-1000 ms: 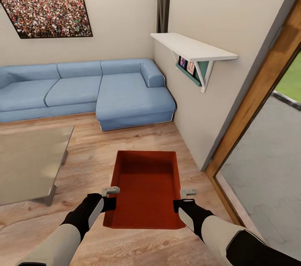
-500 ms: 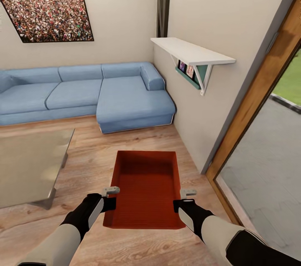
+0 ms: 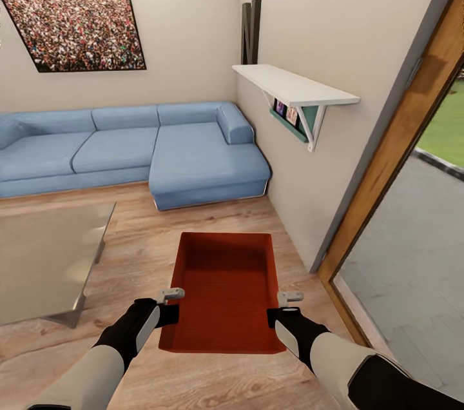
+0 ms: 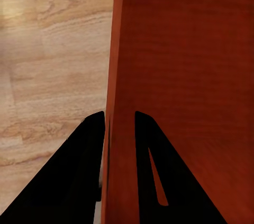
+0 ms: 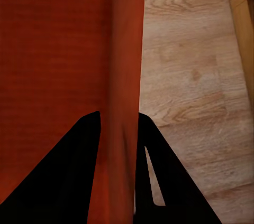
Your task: Move the two storage containers from the living room to the garage. In the garage, place one container on the floor and stack the other container on top of it (either order is fine).
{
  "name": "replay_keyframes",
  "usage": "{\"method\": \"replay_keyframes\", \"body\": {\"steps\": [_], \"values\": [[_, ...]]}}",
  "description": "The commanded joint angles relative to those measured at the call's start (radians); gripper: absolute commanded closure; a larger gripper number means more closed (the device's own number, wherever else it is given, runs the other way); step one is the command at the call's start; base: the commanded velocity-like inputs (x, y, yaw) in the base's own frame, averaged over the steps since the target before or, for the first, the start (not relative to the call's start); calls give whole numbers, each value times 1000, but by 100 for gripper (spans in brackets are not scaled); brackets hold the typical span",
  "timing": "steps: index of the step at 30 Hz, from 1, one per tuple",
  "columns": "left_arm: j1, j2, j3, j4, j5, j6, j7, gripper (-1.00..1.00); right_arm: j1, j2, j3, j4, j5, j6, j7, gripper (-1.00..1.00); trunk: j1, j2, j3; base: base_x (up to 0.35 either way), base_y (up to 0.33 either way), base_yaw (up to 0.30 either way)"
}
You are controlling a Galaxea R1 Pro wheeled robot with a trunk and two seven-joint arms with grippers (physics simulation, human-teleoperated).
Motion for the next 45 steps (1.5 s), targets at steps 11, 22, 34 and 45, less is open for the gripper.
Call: {"method": "replay_keyframes", "body": {"steps": [11, 22, 34, 45], "values": [[-1, 3, 5, -3, -34, 8, 19, 100, -1, -1, 12, 2, 9, 6, -9, 100, 1, -2, 15, 0, 0, 0], [-1, 2, 5, -3, -34, 8, 18, 100, -1, -1, 12, 2, 9, 6, -9, 100, 1, -2, 33, 0, 0, 0], [-1, 2, 4, -3, -34, 8, 18, 100, -1, -1, 12, 2, 9, 6, -9, 100, 1, -2, 52, 0, 0, 0], [-1, 2, 5, -3, -34, 8, 18, 100, -1, -1, 12, 2, 10, 6, -9, 100, 1, -2, 69, 0, 0, 0]]}}
